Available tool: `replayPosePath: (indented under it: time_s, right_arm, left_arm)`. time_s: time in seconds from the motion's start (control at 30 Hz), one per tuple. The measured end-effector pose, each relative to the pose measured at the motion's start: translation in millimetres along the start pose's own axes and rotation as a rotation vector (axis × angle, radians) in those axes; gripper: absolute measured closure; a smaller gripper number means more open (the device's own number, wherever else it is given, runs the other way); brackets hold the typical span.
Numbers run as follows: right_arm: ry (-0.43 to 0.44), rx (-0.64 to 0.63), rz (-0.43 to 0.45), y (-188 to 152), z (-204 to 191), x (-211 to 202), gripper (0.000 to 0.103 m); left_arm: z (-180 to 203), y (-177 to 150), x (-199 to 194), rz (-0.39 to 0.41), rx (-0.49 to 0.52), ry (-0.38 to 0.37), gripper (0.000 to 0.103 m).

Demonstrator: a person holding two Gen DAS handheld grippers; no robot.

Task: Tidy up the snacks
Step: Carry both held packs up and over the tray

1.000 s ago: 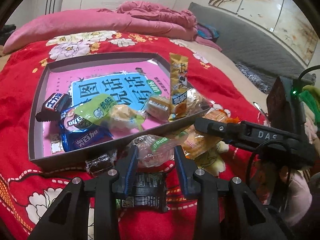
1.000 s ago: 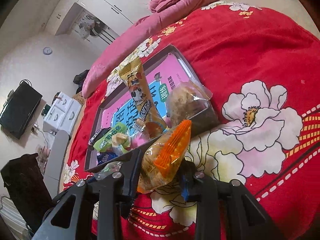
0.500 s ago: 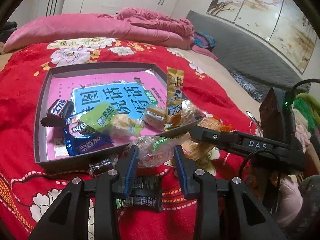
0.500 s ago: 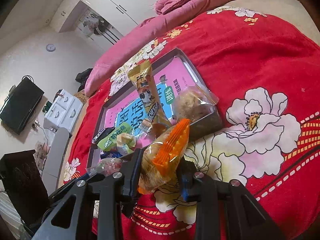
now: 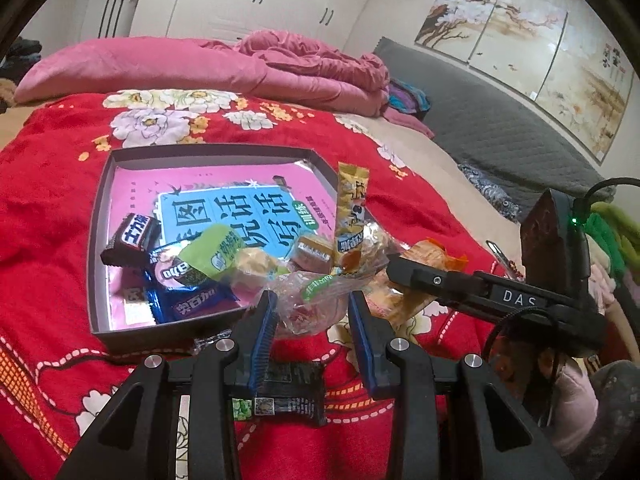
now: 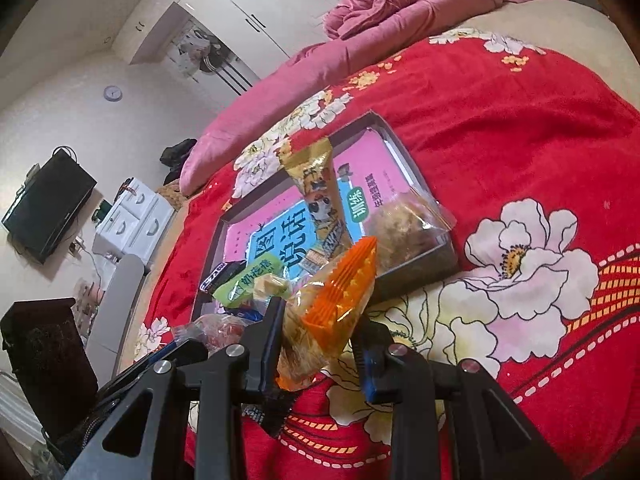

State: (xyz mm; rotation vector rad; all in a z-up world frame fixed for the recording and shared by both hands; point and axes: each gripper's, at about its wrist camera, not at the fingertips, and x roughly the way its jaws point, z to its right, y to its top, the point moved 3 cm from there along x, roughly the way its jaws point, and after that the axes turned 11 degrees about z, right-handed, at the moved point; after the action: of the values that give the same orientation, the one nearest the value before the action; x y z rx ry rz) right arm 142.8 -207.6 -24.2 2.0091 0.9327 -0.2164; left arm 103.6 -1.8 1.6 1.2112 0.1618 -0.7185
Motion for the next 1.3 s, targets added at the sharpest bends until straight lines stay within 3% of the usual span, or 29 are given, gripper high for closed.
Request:
replayPosePath:
  time_s: [0.67, 1.3]
  right_arm:
    - [0.028, -0.02, 0.037, 12.8, -17.5, -7.3, 0.074]
    - [0.062, -0.062, 0.069, 30.4, -43.7, -0.7, 0.074]
  left_arm:
    - [-20.6, 17.1, -16.8, 0.068, -0.048, 0.02, 0.066]
    - [-80.4, 39.4, -39.7, 0.151, -0.148, 0.147, 0.066]
